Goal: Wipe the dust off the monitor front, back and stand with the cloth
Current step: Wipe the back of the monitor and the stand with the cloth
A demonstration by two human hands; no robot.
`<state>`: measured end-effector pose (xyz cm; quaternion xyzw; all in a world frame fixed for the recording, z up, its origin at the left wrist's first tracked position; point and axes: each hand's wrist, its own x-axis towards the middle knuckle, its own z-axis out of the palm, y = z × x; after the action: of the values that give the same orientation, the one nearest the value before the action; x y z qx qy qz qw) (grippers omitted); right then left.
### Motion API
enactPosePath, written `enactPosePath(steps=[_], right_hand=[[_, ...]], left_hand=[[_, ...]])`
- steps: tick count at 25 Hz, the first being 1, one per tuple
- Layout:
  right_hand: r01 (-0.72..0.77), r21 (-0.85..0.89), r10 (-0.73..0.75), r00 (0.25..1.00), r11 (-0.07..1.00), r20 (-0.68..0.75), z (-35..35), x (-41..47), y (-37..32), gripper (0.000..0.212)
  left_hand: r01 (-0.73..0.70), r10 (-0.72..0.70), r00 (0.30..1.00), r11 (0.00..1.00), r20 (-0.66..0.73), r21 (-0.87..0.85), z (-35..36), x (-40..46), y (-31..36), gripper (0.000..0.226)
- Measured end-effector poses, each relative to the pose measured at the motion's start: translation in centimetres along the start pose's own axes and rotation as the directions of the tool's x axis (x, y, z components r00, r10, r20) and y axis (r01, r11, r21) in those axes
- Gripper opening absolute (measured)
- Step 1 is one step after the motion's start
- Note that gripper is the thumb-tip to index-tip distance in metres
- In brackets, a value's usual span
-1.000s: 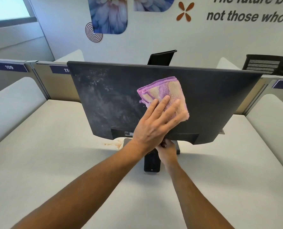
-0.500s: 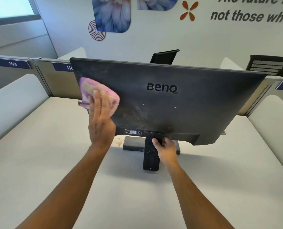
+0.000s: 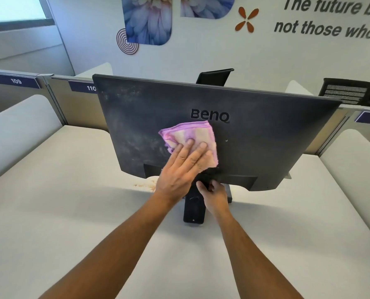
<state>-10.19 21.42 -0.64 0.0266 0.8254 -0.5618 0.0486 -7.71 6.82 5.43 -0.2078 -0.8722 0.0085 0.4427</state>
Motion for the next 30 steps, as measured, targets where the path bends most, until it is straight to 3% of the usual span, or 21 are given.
enactPosePath(steps=[2,4,6,8,9,10,11,13,15,17,19,21,23,24,25,26,27,28,29,30], right_hand=[[-0.006,0.019,0.006,1.000,1.000,0.006,0.0,0.0,0.3,0.022],[-0.016,0.027,0.015,1.000,1.000,0.019,0.0,0.3,0.5,0.022],[-0.026,0.023,0.026,0.999,0.999,0.027,0.2,0.5,0.9,0.022],[-0.027,0.025,0.026,0.999,0.999,0.032,0.3,0.6,1.1,0.022],[-0.024,0.028,0.023,0.999,0.999,0.032,0.2,0.6,1.1,0.022],[-0.023,0.031,0.022,0.999,0.999,0.034,0.2,0.6,1.1,0.022],[-0.020,0.034,0.019,0.999,0.999,0.033,0.1,0.6,1.1,0.021],[0.018,0.027,-0.018,1.000,0.999,0.012,0.2,0.4,1.0,0.020],[0.091,-0.009,-0.091,0.996,0.996,-0.022,0.3,0.4,0.8,0.015],[0.141,-0.088,-0.142,0.990,0.986,-0.010,0.3,0.5,0.5,0.012],[0.139,-0.099,-0.138,0.990,0.985,0.017,0.1,0.6,0.5,0.014],[0.106,0.020,-0.106,0.994,0.994,0.017,0.1,0.3,0.7,0.017],[0.032,0.118,-0.036,0.999,0.992,0.030,0.2,0.0,0.8,0.018],[0.005,0.124,-0.010,0.999,0.992,0.038,0.3,0.0,0.9,0.019],[-0.006,0.122,0.000,0.999,0.992,0.044,0.2,-0.1,0.9,0.020],[-0.009,0.121,0.003,0.999,0.993,0.050,0.2,0.0,0.8,0.021],[-0.015,0.125,0.008,0.999,0.992,0.054,0.1,0.0,0.8,0.022],[-0.019,0.127,0.012,0.999,0.992,0.051,0.1,0.1,0.9,0.024],[-0.022,0.119,0.017,0.999,0.993,0.047,0.1,0.1,0.9,0.024],[-0.018,0.097,0.014,0.999,0.995,0.044,0.2,0.0,0.8,0.025]], left_hand=[[0.167,-0.168,0.985,0.985,-0.031,-0.035,-0.3,-1.7,-1.2,0.053],[0.394,-0.397,0.918,0.915,-0.018,-0.086,-0.8,-3.1,-2.3,0.050],[0.608,-0.619,0.786,0.770,0.008,-0.195,-1.4,-3.8,-3.0,0.057],[0.779,-0.812,0.580,0.532,0.062,-0.331,-2.2,-3.3,-3.4,0.070],[0.811,-0.856,0.512,0.452,0.076,-0.371,-2.5,-2.9,-3.5,0.073],[0.791,-0.850,0.525,0.467,0.047,-0.396,-2.7,-2.5,-3.3,0.073],[0.715,-0.786,0.618,0.567,-0.010,-0.409,-2.7,-2.2,-2.6,0.073],[0.430,-0.489,0.866,0.835,-0.103,-0.345,-1.8,-1.9,-0.2,0.068],[0.165,-0.186,0.980,0.955,-0.065,-0.246,-0.4,-1.5,2.5,0.060],[0.025,-0.015,0.998,0.987,0.058,-0.161,1.0,-1.8,3.3,0.059],[-0.004,0.014,0.992,0.997,0.127,-0.077,1.7,-3.0,1.8,0.060],[0.118,-0.112,0.989,0.991,0.099,-0.056,1.7,-5.0,0.2,0.061],[0.345,-0.337,0.936,0.936,0.101,-0.073,1.4,-6.8,-0.7,0.075],[0.505,-0.490,0.862,0.855,0.130,-0.122,1.3,-7.5,-0.6,0.077],[0.686,-0.666,0.727,0.693,0.167,-0.224,0.9,-7.7,-0.5,0.072],[0.839,-0.833,0.514,0.439,0.203,-0.321,0.5,-7.5,-0.4,0.065],[0.907,-0.935,0.252,0.139,0.248,-0.397,0.0,-6.9,-0.7,0.055],[0.870,-0.955,0.033,-0.117,0.293,-0.478,-0.4,-6.0,-1.0,0.044],[0.781,-0.943,-0.088,-0.266,0.322,-0.566,-0.8,-5.1,-1.2,0.034],[0.718,-0.934,-0.121,-0.316,0.336,-0.620,-1.2,-4.0,-0.9,0.027]])
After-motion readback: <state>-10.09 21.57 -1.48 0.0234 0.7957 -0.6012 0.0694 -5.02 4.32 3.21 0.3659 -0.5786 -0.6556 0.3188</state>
